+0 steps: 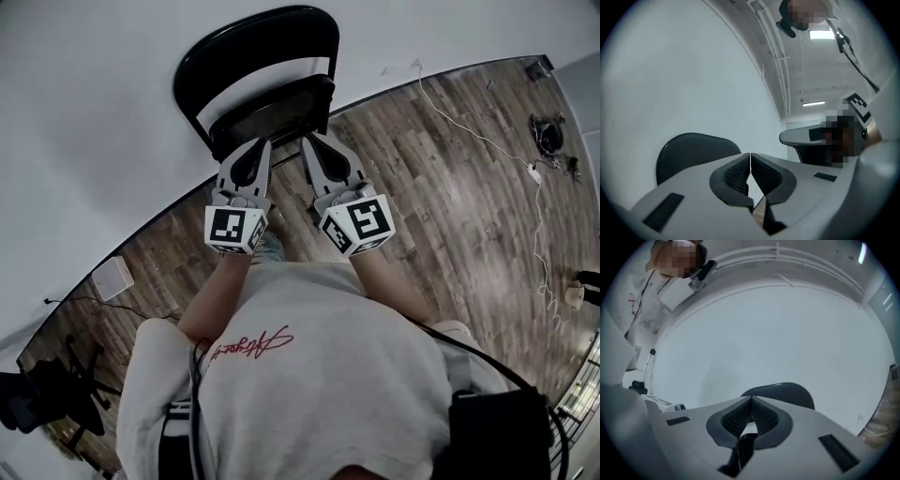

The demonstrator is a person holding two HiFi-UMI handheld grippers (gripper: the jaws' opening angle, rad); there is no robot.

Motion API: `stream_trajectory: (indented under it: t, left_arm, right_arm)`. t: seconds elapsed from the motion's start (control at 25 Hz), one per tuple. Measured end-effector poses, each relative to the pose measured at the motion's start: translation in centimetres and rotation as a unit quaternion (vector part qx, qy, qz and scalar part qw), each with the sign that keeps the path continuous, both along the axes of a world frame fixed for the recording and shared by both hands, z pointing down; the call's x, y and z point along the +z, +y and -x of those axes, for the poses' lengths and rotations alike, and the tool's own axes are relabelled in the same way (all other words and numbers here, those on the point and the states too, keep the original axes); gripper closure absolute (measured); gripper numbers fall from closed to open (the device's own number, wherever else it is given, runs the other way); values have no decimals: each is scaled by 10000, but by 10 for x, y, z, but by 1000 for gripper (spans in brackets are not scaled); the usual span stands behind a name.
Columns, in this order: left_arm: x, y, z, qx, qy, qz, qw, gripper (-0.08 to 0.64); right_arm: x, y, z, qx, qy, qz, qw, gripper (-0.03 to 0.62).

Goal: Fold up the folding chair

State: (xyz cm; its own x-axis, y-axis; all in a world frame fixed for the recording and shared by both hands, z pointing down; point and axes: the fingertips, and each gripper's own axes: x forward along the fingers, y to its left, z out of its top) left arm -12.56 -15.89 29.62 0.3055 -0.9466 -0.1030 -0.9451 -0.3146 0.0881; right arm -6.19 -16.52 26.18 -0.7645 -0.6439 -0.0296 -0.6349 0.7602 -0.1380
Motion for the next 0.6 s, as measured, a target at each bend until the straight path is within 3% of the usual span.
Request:
stream_trajectory:
  t: [0.12,0.32,0.6]
  left_arm:
    - [-6,41,-44,-75,-28,-91,9999,541]
    - [-14,101,-104,-198,19,8,9998,541]
    - [-22,142,-125,-427,-66,4,9991,541]
  right_arm:
    - [-12,45,-34,-264,298,-546,9977,575]
    - [-9,99,-87,-495,476,-605,9958,575]
    - [-4,136,-106,-709,545,-686,9936,575]
